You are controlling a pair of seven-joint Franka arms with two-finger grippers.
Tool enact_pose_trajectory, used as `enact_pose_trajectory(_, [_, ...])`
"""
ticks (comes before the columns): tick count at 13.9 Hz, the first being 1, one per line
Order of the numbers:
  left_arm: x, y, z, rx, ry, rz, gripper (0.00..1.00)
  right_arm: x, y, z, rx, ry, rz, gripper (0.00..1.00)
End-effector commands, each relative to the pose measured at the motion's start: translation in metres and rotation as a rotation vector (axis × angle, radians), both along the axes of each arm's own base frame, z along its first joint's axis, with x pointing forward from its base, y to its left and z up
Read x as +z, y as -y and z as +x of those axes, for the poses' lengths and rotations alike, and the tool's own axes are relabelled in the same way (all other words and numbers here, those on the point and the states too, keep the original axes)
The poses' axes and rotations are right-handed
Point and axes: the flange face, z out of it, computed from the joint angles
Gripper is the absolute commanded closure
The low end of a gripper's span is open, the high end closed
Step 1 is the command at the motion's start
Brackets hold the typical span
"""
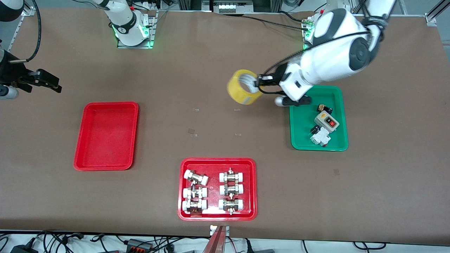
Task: Left arm passes tape to right arm into tray
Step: 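Lift the tape with the left gripper while the right gripper reaches toward it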
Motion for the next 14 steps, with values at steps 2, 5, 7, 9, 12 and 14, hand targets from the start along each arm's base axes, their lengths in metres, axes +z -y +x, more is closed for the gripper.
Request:
enact_pose_trajectory(2, [0.034, 0.058, -0.01, 0.129, 0.076, -0.125, 0.9, -0.022, -0.021, 0.009, 0.023, -0.041, 0.039, 0.0])
enact_pose_trajectory(5, [0.06, 0.077, 0.003, 0.185, 0.085, -0.206, 0.89, -0.038, -0.044, 0.014, 0.024, -0.08, 0.187, 0.0])
enact_pose_trajectory(7, [0.072, 0.075, 0.009, 0.208, 0.086, -0.226, 0.89, -0.045, -0.067, 0.017, 0.027, -0.1, 0.319, 0.0])
enact_pose_trajectory(9, [0.063, 0.076, 0.011, 0.206, 0.074, -0.219, 0.88, -0.045, -0.097, 0.018, 0.074, -0.118, 0.46, 0.0])
enact_pose_trajectory(12, [0.053, 0.078, 0.012, 0.205, 0.054, -0.211, 0.89, -0.02, -0.151, 0.019, 0.143, -0.093, 0.562, 0.0])
enact_pose_trajectory(14, [0.052, 0.077, 0.012, 0.201, 0.056, -0.208, 0.89, -0.006, -0.177, 0.019, 0.16, -0.084, 0.666, 0.0])
